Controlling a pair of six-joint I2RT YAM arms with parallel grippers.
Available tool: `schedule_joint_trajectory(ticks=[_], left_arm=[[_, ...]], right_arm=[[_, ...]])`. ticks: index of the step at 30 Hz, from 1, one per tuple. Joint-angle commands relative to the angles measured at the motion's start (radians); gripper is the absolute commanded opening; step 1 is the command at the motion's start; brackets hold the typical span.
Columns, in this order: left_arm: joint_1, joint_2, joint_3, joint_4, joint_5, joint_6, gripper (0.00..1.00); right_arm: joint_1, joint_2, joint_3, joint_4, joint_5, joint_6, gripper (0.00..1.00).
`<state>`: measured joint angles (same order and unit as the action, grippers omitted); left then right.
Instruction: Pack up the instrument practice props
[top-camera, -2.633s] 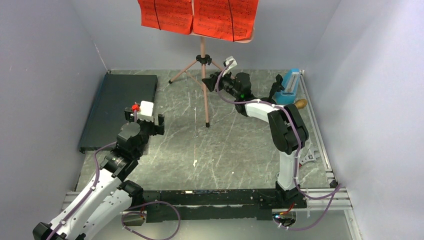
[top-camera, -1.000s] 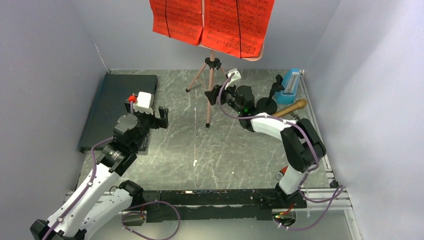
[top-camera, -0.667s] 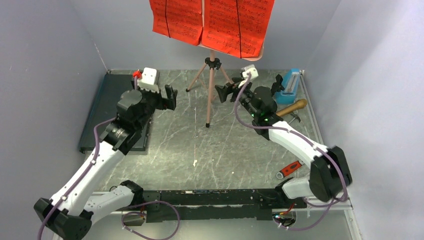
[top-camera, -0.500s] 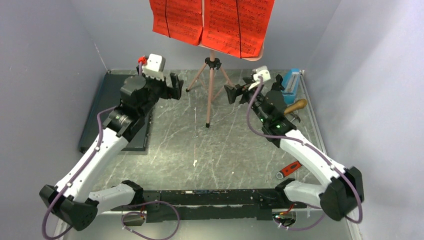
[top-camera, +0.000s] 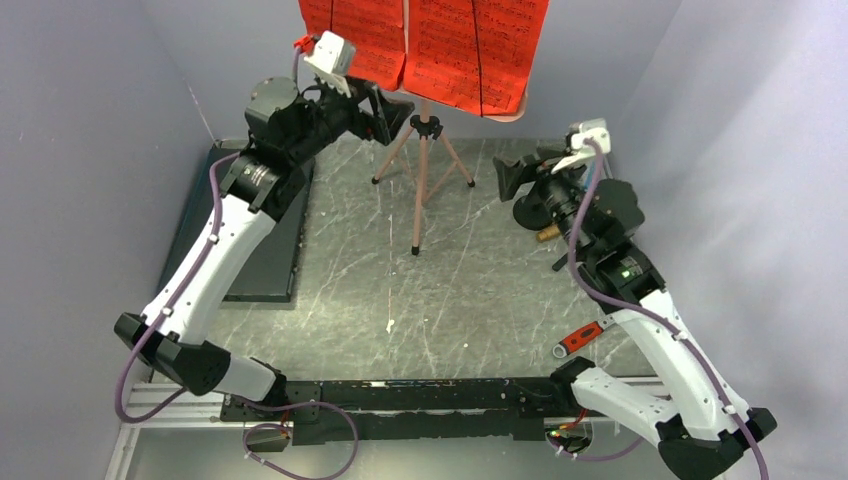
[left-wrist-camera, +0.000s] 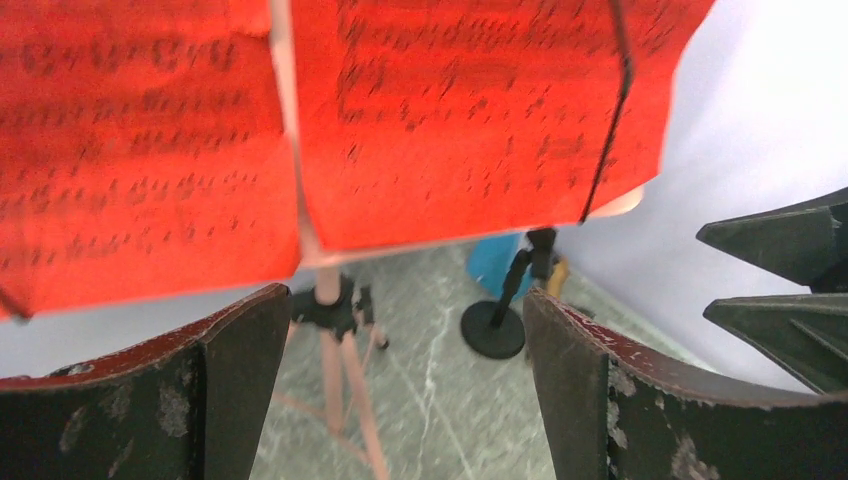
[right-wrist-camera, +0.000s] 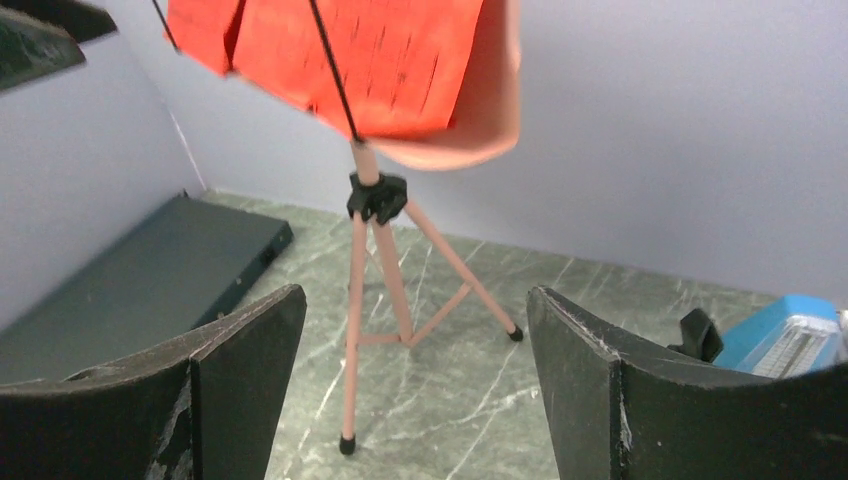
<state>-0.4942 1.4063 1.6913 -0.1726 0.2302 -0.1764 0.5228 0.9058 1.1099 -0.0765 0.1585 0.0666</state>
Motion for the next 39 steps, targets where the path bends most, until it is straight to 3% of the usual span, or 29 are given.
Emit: schedule_joint_trajectory(ticks=[1, 4, 8, 10, 23, 32, 39], left_arm=[[-0.002, 0.067, 0.125, 0.096, 0.141, -0.082, 0.90], [-0.015, 0.109, 0.172, 0.140, 0.166, -0.123, 0.90], [-0.060, 0.169, 0.251, 0.160, 0.162, -0.142, 0.90], [-0.086, 0.195, 0.289, 0.166, 0.146, -0.139, 0.90], [-0.161, 0.359, 0.451, 0.232, -0.008, -0.191, 0.87], [-0.162, 0.408, 0.464, 0.304, 0.011, -0.270, 0.79], [-0.162, 0.423, 0.469, 0.352, 0.056, -0.310, 0.69]], right_arm=[[-0.031, 0.049, 0.210, -0.187, 0.030, 0.093, 0.84], [-0.094, 0.114, 0.369, -0.263, -0.069, 0.142, 0.83], [-0.310, 0.199, 0.507, -0.265, -0.372, 0.323, 0.81], [-0.358, 0.231, 0.538, -0.233, -0.456, 0.381, 0.79], [-0.364, 0.309, 0.508, -0.110, -0.566, 0.530, 0.67], [-0.365, 0.332, 0.494, -0.075, -0.571, 0.550, 0.51], [-0.365, 0.353, 0.478, -0.049, -0.577, 0.555, 0.45]])
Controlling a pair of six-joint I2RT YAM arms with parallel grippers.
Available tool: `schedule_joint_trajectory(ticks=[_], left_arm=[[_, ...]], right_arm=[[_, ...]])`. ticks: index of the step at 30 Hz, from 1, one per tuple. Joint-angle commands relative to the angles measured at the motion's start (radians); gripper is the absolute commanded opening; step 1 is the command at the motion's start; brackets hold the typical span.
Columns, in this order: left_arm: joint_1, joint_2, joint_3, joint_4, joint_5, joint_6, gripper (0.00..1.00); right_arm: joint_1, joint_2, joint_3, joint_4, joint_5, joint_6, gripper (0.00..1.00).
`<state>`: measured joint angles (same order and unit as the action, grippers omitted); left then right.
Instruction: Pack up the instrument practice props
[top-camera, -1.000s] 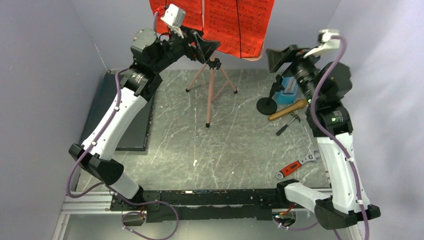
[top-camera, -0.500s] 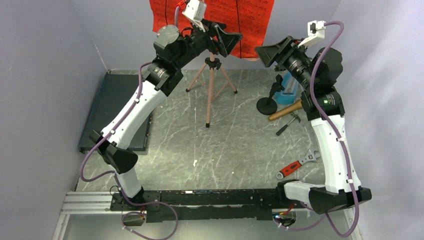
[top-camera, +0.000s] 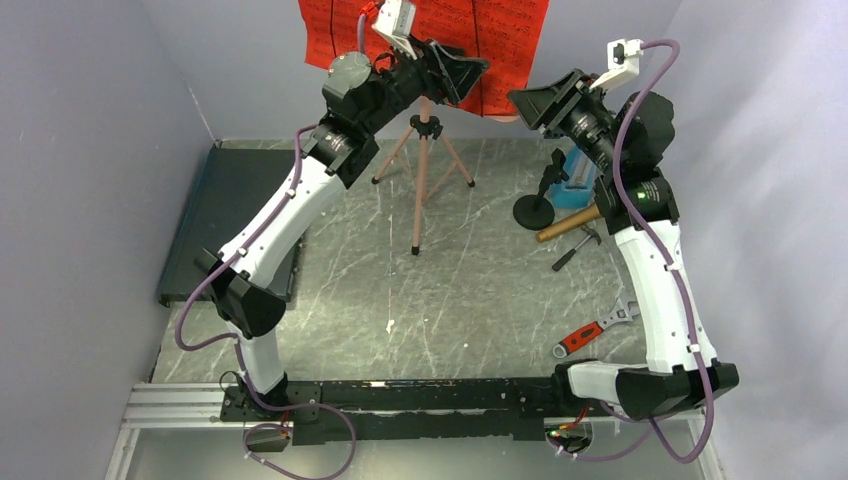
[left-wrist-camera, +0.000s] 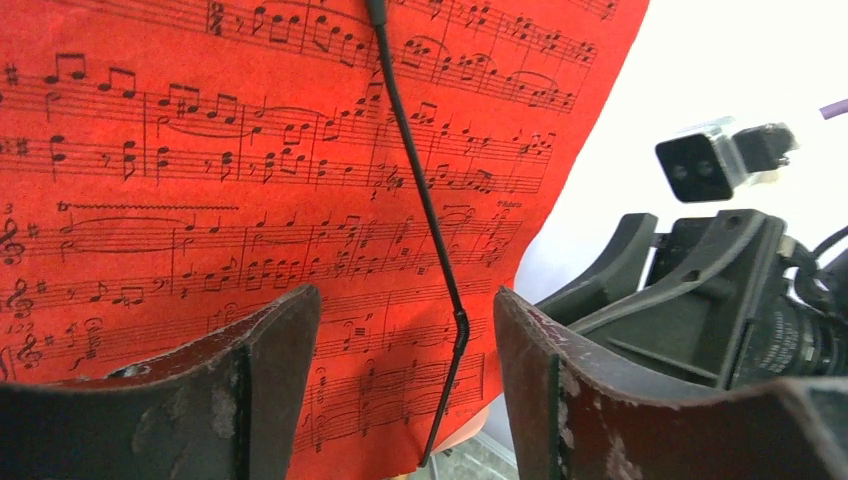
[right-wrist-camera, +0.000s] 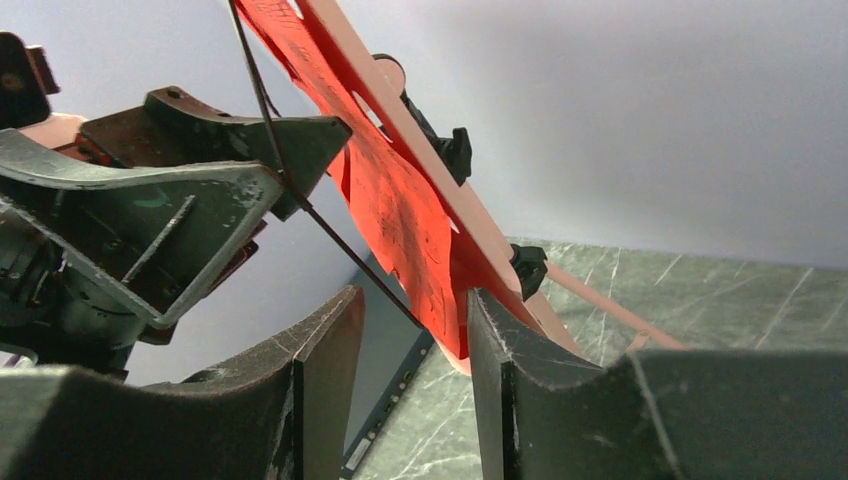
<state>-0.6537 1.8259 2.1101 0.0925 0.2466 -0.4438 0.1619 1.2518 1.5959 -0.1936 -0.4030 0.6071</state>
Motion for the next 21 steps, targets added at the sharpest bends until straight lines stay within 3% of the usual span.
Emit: schedule_joint_trajectory(ticks=[1, 14, 21], left_arm=[[-0.003, 0.005, 0.050, 0.093, 0.045, -0.050, 0.67], [-0.014, 0.008, 0.032, 0.124, 0.046, -0.057, 0.45], [-0.017, 0.009, 0.018, 0.130, 0.033, -0.052, 0.46]], right_arm=[[-0.004, 0.009, -0.010, 0.074, -0.017, 0.015, 0.44], [-0.004, 0.019, -0.044, 0.141, -0.031, 0.032, 0.28], [-0.004, 0.021, -0.056, 0.170, -0.041, 0.045, 0.23]])
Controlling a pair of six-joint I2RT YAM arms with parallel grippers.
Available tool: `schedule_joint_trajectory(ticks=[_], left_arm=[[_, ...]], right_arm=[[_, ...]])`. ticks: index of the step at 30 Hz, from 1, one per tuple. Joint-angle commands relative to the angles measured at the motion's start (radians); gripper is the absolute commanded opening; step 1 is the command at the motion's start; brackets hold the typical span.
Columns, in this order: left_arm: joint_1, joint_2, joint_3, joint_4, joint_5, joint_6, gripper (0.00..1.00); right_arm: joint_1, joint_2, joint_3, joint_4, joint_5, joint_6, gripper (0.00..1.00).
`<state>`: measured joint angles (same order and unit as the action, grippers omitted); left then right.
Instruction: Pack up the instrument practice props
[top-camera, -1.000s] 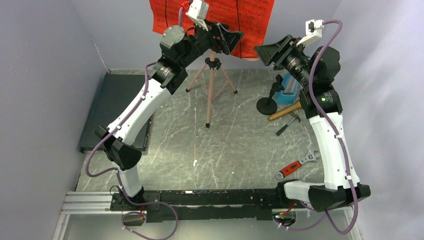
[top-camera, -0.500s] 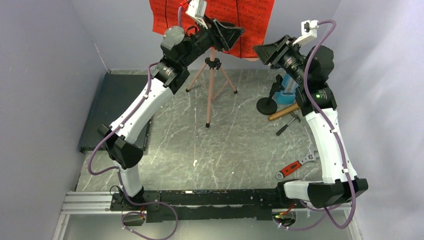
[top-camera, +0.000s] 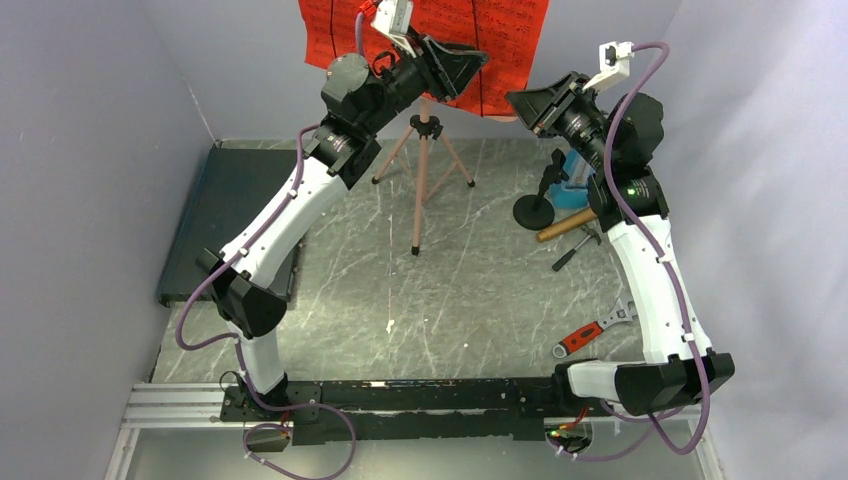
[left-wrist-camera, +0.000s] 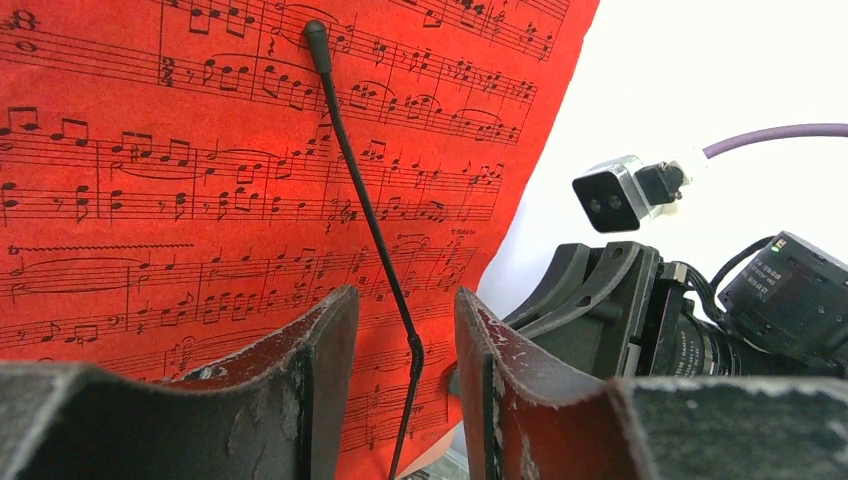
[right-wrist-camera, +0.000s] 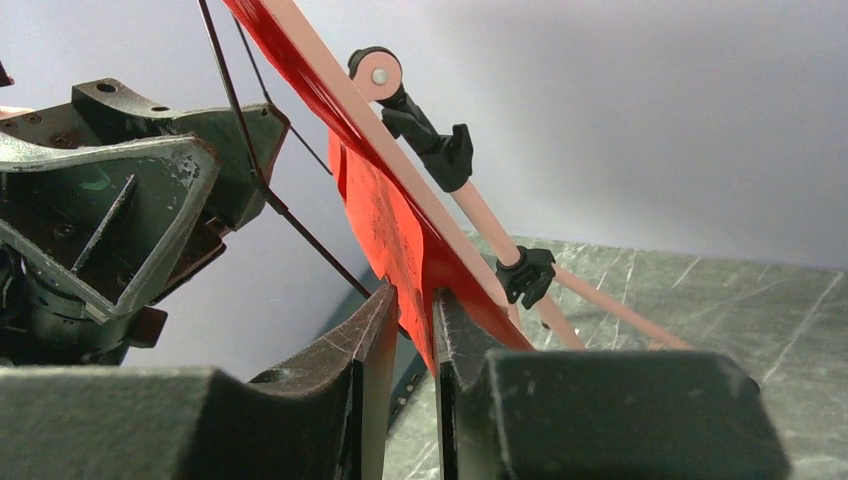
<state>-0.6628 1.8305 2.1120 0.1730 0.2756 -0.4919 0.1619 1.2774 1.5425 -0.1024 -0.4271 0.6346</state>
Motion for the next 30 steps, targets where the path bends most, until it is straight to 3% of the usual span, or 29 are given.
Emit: schedule_joint_trajectory(ticks=[1, 9, 20, 30], left_arm=[[-0.007, 0.006, 0.015, 0.050, 0.004, -0.005, 0.45], [-0.007, 0.012, 0.016, 0.072, 0.031, -0.022, 0.37], [-0.007, 0.001, -0.003, 0.100, 0.073, -0.034, 0.03], [-0.006, -0.020, -0.021, 0.086, 0.056, -0.013, 0.03]], right_arm=[[-0.004, -0.004, -0.002, 0.080, -0.017, 0.017, 0.22], [-0.004, -0.007, -0.006, 0.088, -0.019, 0.015, 0.14], [-0.006, -0.027, -0.018, 0.092, 0.000, -0.002, 0.01], [-0.061, -0.130, -0.087, 0.082, 0.105, -0.044, 0.00]])
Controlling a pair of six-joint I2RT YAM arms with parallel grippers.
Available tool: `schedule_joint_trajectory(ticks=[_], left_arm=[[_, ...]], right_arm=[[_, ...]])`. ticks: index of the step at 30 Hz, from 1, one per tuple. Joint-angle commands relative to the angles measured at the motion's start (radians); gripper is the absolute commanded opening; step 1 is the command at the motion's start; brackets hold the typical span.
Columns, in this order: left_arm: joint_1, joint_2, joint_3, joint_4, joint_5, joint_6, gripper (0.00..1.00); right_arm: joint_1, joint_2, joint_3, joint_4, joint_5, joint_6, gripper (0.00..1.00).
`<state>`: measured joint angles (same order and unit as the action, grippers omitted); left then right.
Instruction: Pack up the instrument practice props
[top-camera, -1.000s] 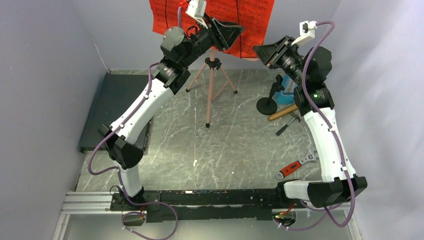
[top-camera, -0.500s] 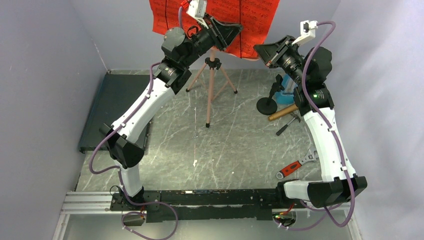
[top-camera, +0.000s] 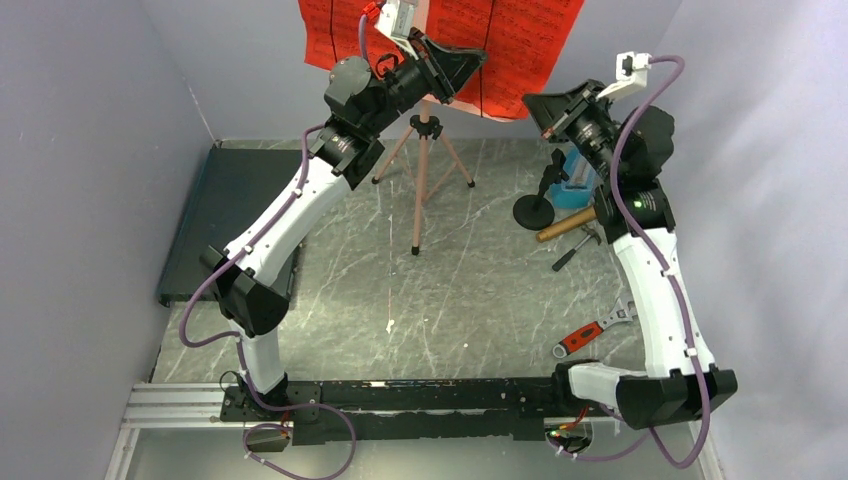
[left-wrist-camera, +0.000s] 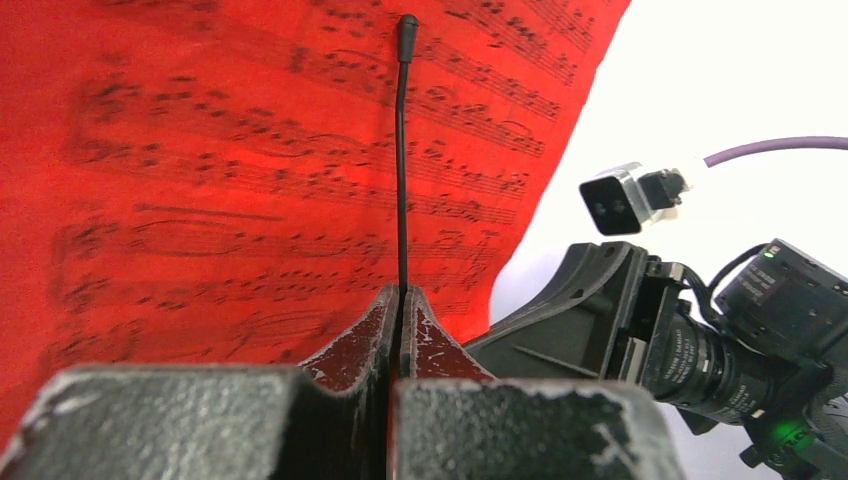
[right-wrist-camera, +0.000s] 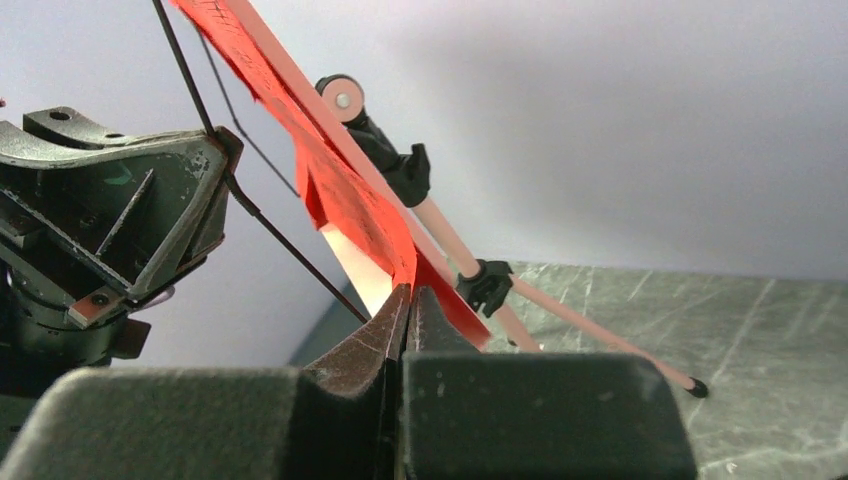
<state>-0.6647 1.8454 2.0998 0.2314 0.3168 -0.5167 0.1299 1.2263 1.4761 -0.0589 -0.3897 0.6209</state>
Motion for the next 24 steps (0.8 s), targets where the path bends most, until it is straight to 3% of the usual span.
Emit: schedule_joint_trajectory(ticks=[1, 18, 21, 24], left_arm=[[-0.004, -0.035, -0.009, 0.027, 0.014, 0.013, 0.03], [-0.004, -0.036, -0.026, 0.024, -0.023, 0.044, 0.03], [-0.004, -0.035, -0.030, 0.028, -0.028, 0.045, 0.06], [-0.004, -0.038, -0.031, 0.029, -0.036, 0.052, 0.19]], right_arm=[[-0.037, -0.092, -0.029, 0.034, 0.082, -0.033, 0.00], [-0.087, -0.335, -0.192, -0.372, 0.326, -0.044, 0.00], [-0.088, -0.366, -0.198, -0.458, 0.324, -0.043, 0.00], [-0.087, -0.388, -0.208, -0.536, 0.291, -0.038, 0.00]])
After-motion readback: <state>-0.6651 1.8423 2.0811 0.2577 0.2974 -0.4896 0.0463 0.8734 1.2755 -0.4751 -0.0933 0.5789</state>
